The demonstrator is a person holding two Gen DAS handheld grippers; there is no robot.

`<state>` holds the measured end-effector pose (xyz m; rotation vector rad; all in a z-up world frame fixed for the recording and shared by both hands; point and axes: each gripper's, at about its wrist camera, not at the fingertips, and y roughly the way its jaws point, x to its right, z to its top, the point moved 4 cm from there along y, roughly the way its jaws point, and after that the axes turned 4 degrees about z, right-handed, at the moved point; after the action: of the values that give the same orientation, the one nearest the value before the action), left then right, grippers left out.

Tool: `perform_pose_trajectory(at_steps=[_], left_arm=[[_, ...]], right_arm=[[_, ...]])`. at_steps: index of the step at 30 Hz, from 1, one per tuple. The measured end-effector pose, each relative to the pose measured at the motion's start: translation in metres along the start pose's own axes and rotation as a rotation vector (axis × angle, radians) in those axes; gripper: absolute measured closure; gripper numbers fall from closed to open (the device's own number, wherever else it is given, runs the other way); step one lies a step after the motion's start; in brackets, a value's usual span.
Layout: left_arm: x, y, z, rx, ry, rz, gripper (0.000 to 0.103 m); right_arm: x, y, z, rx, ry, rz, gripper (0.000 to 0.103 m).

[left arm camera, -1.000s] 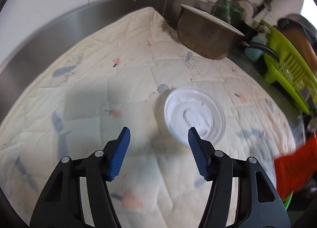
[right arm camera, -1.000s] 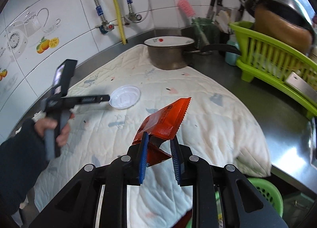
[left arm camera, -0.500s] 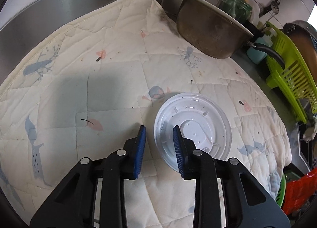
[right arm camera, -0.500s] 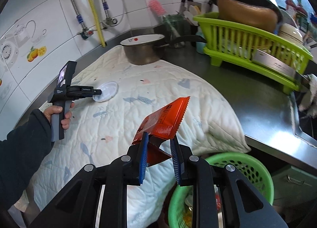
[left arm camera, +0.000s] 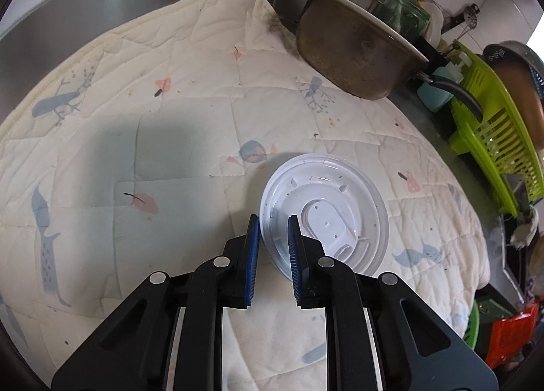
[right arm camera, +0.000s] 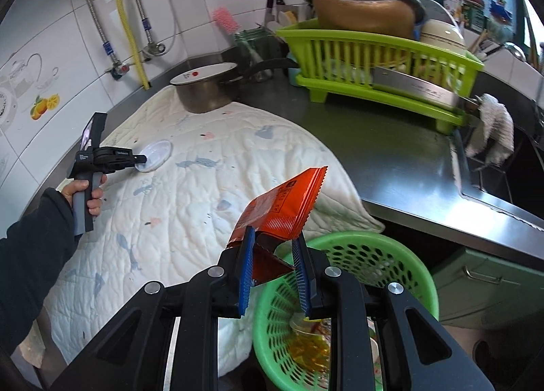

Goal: Collect trash
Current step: 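Drop the orange packet and white lid into the green basket with both tools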

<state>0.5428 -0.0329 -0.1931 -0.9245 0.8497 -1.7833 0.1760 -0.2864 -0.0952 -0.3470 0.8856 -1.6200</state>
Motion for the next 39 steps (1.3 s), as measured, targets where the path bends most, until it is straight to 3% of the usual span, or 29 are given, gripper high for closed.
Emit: perform_pose_trajectory(at_steps=[8, 20, 27, 33, 39], left_arm=[[0.003, -0.013, -0.011, 0.029, -0.032, -0.035, 0.097], [0.024, -0.072, -0.057, 0.073, -0.042, -0.115, 0.099], [0.058, -0.115, -0.096, 0.104, -0.021, -0.182, 0.099], [0.099, -0.14, -0.133, 0.109, 0.013, -0.237, 0.099], [0.156, -0.152, -0.175, 0.094, 0.078, -0.295, 0.099]], right_arm=[[0.024, -0.013, -0.014, -0.004, 0.034, -0.056, 0.081], [0.05, -0.007, -0.032, -0.034, -0.034, -0.136, 0.081], [0.07, 0.006, -0.057, -0.103, -0.115, -0.186, 0.081], [0.098, 0.014, -0.075, -0.154, -0.104, -0.192, 0.081], [0.115, 0.008, -0.085, -0.151, -0.098, -0.204, 0.071]])
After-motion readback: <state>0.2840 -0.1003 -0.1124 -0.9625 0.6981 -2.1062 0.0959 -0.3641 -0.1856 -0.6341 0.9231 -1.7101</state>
